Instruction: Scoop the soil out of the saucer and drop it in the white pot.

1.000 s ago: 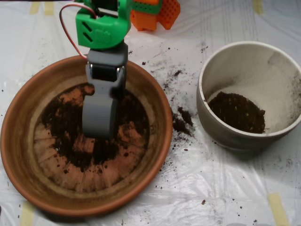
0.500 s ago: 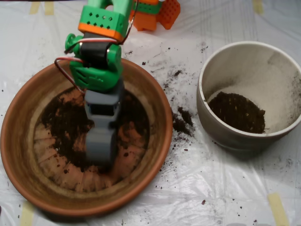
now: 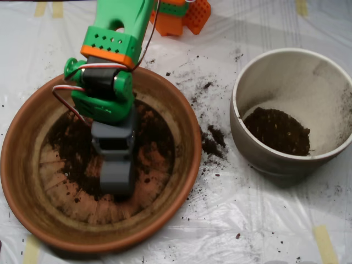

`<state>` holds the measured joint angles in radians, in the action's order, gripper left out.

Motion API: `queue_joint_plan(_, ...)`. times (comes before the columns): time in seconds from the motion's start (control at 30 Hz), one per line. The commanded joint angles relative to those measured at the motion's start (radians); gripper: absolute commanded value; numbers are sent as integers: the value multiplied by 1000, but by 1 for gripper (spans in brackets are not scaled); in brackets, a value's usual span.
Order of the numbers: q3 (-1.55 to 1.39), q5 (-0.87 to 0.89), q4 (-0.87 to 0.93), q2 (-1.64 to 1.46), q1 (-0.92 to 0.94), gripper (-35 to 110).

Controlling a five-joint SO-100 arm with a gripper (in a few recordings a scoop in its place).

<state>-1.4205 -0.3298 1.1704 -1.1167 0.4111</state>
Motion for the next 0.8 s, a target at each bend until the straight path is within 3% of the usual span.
queue_joint_plan(0.0,-11,-32,32,-17,69,26)
queue_joint_plan(0.37,-373,-104,-173,-265,97,18)
queue_joint_plan(0.77,-545,-117,-367,-400,75,11)
